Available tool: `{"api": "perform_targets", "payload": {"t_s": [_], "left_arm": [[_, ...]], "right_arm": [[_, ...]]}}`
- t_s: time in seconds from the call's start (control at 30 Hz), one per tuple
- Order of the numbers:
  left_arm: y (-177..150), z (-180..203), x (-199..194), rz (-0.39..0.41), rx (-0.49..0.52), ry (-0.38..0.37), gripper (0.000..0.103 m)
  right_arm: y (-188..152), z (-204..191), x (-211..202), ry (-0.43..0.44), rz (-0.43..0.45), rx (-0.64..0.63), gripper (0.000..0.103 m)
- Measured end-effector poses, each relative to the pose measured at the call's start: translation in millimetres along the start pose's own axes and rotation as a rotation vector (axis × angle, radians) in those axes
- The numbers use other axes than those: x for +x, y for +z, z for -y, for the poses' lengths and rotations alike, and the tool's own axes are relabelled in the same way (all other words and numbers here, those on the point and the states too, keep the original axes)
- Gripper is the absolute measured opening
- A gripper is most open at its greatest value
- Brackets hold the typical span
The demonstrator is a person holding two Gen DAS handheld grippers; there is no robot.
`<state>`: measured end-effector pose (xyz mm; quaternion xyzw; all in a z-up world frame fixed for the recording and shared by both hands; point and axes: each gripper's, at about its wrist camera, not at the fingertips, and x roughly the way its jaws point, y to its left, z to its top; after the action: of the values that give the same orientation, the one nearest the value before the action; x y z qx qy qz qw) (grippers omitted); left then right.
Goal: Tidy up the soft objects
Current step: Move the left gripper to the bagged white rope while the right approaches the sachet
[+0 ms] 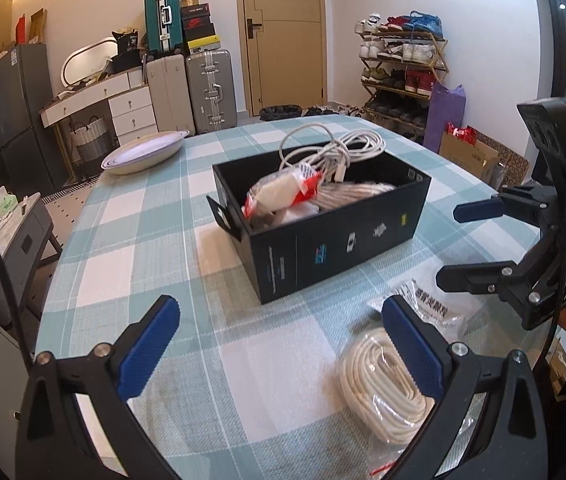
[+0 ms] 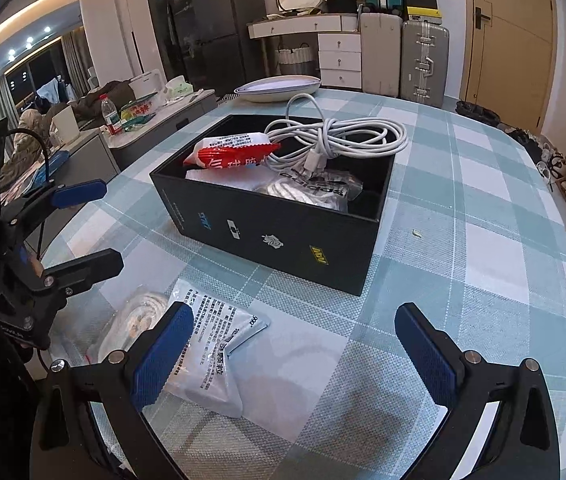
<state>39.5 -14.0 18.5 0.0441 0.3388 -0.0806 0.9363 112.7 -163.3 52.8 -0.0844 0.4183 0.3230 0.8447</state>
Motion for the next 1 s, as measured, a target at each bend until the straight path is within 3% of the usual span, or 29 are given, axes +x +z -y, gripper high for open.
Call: {"api": "perform_targets", "payload": {"t_s": [0.4, 0.67, 1.0], "left_arm": [[-13, 8, 0, -0.054, 0.064, -0.032, 0.102], [-12, 1, -2, -0.049, 0.04, -0.04, 0.102], [-14, 5, 0, -0.062, 0.043, -0.06, 0.102]], "right_arm": [[-4, -20, 14, 0.05, -0.041, -0.031, 0.102], [-5, -33, 20, 0.079, -0.054, -0.05, 0.102], [-9, -26, 28, -0.018, -0.112, -0.066, 0.102]]}}
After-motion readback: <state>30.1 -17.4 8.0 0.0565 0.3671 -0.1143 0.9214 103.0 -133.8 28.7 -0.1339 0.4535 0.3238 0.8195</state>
